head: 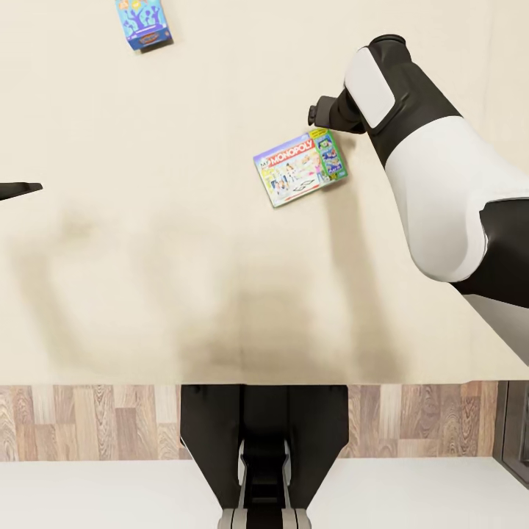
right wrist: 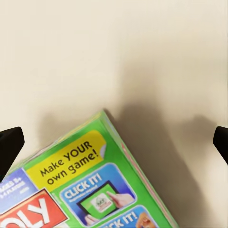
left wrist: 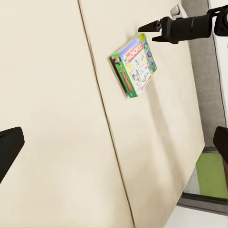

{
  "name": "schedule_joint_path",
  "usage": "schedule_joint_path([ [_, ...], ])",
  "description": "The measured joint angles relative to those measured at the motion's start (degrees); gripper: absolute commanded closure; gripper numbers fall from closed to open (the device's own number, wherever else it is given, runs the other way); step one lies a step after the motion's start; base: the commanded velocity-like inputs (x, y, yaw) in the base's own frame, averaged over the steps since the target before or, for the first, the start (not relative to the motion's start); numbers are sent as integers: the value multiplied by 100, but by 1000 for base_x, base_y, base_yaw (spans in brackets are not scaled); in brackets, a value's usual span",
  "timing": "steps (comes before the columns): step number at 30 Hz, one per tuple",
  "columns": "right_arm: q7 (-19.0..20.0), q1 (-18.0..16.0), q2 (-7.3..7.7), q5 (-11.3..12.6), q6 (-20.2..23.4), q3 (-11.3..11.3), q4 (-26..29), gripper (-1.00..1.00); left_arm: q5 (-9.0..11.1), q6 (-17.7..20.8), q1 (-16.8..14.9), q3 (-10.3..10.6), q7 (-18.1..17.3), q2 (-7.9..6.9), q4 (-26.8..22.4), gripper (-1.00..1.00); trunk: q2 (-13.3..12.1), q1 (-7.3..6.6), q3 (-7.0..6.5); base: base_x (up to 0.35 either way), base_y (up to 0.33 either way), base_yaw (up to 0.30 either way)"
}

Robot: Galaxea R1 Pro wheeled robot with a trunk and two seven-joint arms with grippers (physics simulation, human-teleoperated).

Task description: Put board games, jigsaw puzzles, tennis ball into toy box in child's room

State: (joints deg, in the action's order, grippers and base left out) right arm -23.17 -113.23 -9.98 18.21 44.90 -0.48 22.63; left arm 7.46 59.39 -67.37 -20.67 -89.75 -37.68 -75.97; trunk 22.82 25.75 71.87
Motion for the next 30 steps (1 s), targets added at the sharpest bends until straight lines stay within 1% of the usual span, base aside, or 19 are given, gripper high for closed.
schedule_joint_path([
  [14,0,3,0,0,0,0,-1,-100,-3,0,1,0,0,3,-5,-100,0,0,116,0,0,0],
  [30,0,10,0,0,0,0,-1,-100,-3,0,-2,0,0,0,-5,-100,1,0,129,0,0,0],
])
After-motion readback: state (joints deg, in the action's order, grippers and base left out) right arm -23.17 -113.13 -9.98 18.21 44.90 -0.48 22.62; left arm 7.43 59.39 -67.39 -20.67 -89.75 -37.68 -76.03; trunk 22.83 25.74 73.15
